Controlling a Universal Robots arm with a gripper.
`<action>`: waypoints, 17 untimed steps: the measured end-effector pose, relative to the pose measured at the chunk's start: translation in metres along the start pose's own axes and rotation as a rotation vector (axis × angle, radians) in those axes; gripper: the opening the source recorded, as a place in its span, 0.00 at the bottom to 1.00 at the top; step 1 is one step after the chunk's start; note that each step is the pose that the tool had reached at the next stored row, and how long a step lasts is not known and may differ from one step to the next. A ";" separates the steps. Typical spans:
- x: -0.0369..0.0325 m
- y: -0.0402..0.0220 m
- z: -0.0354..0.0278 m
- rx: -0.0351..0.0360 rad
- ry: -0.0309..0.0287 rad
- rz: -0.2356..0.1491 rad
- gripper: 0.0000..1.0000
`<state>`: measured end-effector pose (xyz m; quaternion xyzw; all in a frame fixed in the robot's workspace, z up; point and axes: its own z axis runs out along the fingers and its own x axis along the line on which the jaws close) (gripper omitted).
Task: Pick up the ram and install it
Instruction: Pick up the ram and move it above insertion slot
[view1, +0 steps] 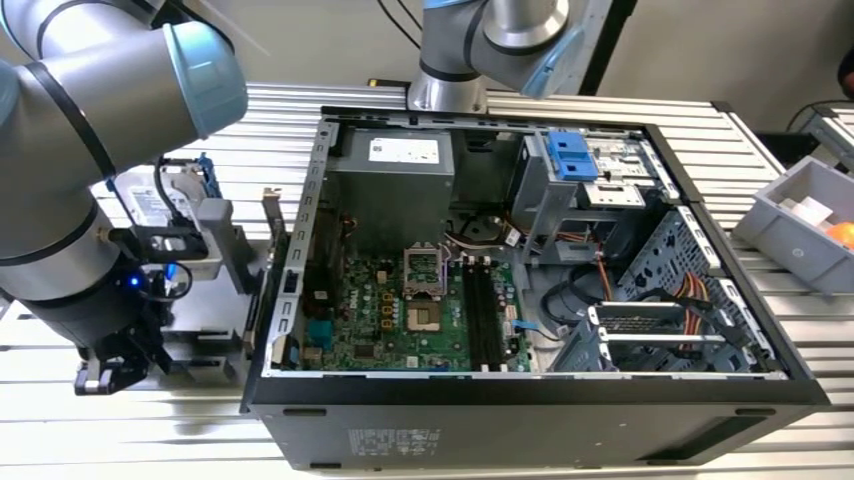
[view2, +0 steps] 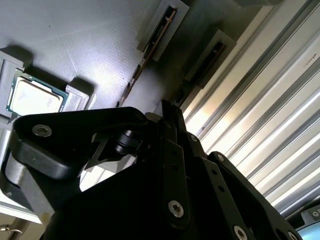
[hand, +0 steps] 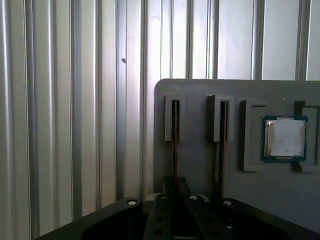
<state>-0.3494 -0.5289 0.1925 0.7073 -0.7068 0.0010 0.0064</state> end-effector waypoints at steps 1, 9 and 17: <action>0.0000 0.0000 0.0000 0.0000 0.0001 0.000 0.00; 0.0000 0.0000 -0.0008 -0.0001 0.0000 -0.001 0.00; 0.0000 0.0001 -0.0067 0.0000 0.0000 -0.002 0.00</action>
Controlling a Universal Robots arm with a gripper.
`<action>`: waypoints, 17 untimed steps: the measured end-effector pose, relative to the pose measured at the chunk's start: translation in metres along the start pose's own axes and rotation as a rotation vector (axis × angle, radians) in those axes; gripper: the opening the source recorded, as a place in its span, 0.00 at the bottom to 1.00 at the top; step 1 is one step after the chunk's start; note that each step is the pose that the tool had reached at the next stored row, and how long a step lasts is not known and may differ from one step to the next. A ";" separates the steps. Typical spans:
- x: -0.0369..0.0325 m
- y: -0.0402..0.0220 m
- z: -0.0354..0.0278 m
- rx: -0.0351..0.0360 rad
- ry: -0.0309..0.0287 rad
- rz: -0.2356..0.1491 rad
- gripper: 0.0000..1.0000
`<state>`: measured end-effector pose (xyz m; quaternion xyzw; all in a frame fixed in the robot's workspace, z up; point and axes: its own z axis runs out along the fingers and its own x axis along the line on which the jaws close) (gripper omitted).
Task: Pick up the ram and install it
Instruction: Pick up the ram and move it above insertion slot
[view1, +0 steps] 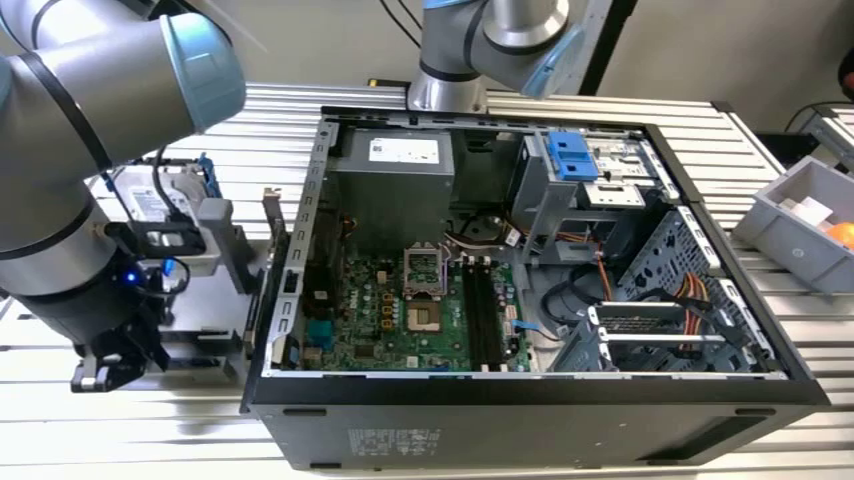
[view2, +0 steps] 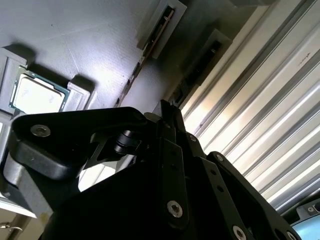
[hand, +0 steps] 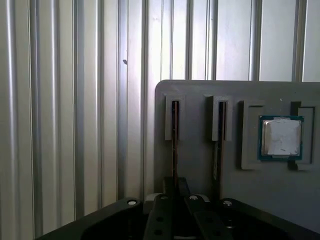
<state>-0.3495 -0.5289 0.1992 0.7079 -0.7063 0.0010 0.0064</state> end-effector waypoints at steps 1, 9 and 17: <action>0.0000 0.0000 -0.0010 -0.0001 0.0001 0.000 0.00; 0.0001 0.0000 -0.0066 0.0001 0.0000 -0.001 0.00; 0.0001 0.0001 -0.0100 -0.0001 0.0001 -0.002 0.00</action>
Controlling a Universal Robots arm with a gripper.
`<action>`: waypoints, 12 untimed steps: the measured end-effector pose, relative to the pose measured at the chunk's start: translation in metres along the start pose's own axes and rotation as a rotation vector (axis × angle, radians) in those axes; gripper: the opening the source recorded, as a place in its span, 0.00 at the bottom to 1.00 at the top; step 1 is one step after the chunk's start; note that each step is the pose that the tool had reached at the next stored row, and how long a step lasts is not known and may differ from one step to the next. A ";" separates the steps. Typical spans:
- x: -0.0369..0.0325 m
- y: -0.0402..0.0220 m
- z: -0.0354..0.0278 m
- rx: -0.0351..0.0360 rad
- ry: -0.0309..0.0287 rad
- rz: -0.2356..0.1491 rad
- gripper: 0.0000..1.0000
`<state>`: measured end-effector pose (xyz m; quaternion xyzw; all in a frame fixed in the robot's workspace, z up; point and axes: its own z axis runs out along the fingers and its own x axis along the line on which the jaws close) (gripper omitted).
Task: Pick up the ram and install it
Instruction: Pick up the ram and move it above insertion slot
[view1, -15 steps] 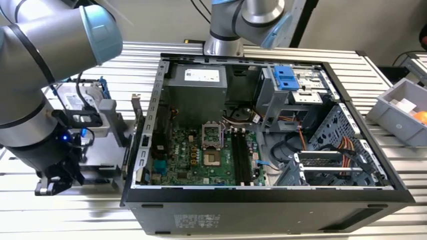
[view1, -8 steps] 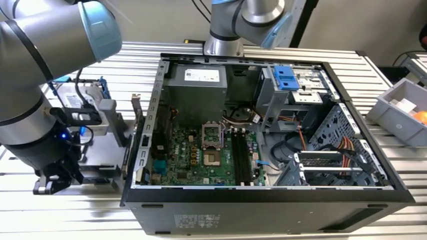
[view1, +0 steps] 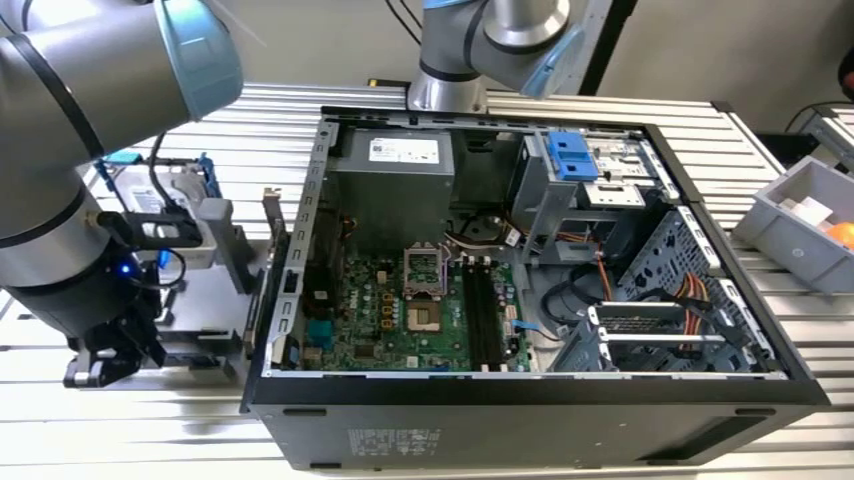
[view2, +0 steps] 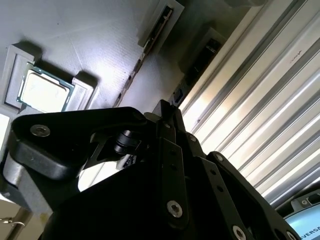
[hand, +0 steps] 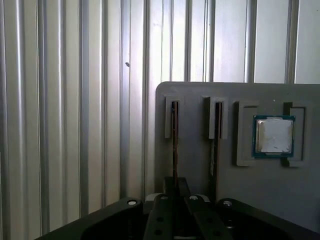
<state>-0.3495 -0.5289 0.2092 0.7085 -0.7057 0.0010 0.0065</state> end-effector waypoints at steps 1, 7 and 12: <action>0.0000 0.0000 -0.0007 -0.0001 0.0001 0.000 0.00; 0.0000 0.0000 -0.0042 0.0001 0.0000 -0.001 0.00; 0.0001 0.0000 -0.0073 0.0002 -0.0001 -0.001 0.00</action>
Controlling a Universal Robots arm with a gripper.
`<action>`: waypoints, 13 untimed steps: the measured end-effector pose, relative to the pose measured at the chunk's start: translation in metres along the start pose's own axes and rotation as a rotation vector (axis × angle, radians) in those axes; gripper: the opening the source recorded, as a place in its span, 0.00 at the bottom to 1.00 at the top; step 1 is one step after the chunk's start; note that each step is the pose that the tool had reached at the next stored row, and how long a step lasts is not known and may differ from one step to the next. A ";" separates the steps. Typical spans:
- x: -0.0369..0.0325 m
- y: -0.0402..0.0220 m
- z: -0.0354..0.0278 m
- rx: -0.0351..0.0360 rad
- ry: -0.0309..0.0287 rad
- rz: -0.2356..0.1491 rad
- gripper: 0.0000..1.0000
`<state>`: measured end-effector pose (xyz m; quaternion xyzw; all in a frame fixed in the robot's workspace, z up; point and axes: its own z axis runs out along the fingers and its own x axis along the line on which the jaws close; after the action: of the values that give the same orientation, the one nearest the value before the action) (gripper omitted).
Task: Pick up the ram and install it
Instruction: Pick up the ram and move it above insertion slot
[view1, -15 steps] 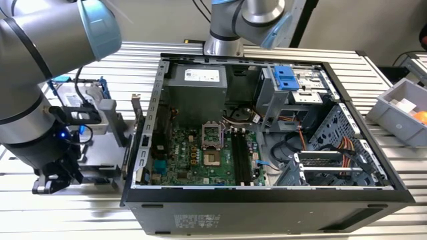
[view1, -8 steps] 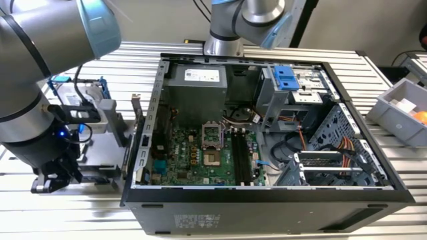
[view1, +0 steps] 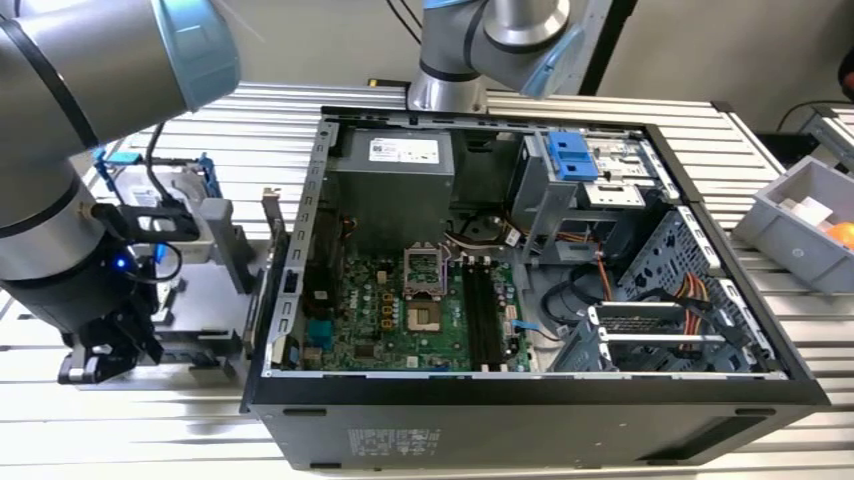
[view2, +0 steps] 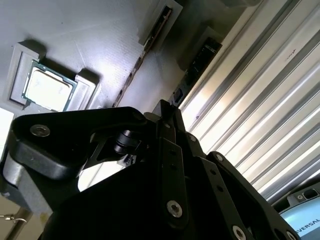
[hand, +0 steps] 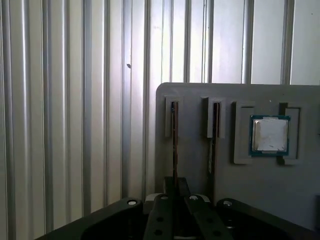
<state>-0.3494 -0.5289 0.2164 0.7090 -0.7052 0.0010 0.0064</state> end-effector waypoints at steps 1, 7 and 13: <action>0.0000 0.0000 -0.0003 0.0001 -0.0001 0.000 0.00; 0.0000 0.0000 -0.0020 0.0000 0.0000 -0.001 0.00; 0.0001 0.0001 -0.0040 -0.0001 0.0001 -0.001 0.00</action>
<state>-0.3495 -0.5289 0.2205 0.7094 -0.7048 0.0010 0.0064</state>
